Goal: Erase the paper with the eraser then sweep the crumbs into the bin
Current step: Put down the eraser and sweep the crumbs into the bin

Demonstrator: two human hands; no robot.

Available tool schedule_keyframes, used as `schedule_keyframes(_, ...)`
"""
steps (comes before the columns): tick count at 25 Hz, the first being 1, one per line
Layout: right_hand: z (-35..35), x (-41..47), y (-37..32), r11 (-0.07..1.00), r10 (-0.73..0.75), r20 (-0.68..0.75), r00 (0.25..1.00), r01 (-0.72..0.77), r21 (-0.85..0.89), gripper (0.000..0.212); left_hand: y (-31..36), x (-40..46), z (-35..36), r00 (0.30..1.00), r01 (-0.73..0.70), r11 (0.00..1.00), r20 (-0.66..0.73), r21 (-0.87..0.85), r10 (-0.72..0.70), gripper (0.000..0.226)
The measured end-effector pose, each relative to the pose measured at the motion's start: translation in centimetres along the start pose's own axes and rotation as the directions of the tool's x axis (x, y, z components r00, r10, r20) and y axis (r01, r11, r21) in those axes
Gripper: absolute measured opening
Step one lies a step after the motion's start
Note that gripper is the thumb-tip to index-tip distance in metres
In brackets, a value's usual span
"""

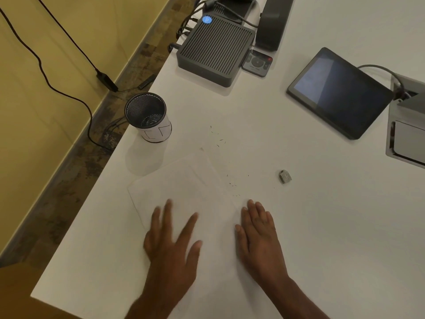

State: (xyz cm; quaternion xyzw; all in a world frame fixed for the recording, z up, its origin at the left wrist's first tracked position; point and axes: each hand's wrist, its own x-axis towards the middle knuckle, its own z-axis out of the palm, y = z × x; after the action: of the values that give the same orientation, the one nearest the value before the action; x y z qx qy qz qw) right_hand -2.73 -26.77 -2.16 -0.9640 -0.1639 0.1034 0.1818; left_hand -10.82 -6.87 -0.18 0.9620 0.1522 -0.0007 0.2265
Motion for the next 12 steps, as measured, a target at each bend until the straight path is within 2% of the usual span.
schedule_keyframes(1, 0.0, 0.0, 0.0, 1.000, -0.002, 0.004, 1.000, 0.003, -0.009, 0.051, -0.2, 1.5, 0.4, 0.991, -0.110, 0.989, 0.081, 0.095, 0.103, 0.057)
schedule_keyframes(2, 0.0, 0.0, 0.0, 1.000, -0.010, 0.011, 1.000, 0.010, -0.018, 0.051, -0.5, 2.4, 0.9, 0.980, -0.166, 0.970, 0.140, 0.178, 0.142, 0.060)
schedule_keyframes(3, 0.0, 0.1, -0.2, 0.999, -0.023, 0.024, 0.999, 0.023, -0.026, 0.052, -1.0, 2.6, 1.5, 0.975, -0.163, 0.960, 0.184, 0.227, 0.122, 0.064)
schedule_keyframes(4, -0.1, 0.3, -0.4, 0.999, -0.035, 0.046, 0.998, 0.037, -0.033, 0.053, -1.2, 2.2, 2.0, 0.976, -0.118, 0.962, 0.209, 0.248, 0.066, 0.067)
schedule_keyframes(7, -0.5, 2.3, -1.3, 0.995, -0.066, 0.141, 0.988, 0.076, -0.062, 0.061, -1.1, 0.0, 3.1, 0.986, 0.016, 0.958, 0.156, 0.286, -0.063, 0.070)
schedule_keyframes(10, -0.7, 7.3, -2.5, 0.988, -0.115, 0.208, 0.971, 0.134, -0.078, 0.068, -0.2, -0.4, 3.1, 0.978, 0.056, 0.959, 0.176, 0.279, -0.109, 0.070)
schedule_keyframes(12, -1.6, 11.4, -3.3, 0.989, -0.148, 0.215, 0.965, 0.150, 0.005, 0.068, 0.0, -0.2, 3.1, 0.975, 0.066, 0.958, 0.185, 0.280, -0.121, 0.070)
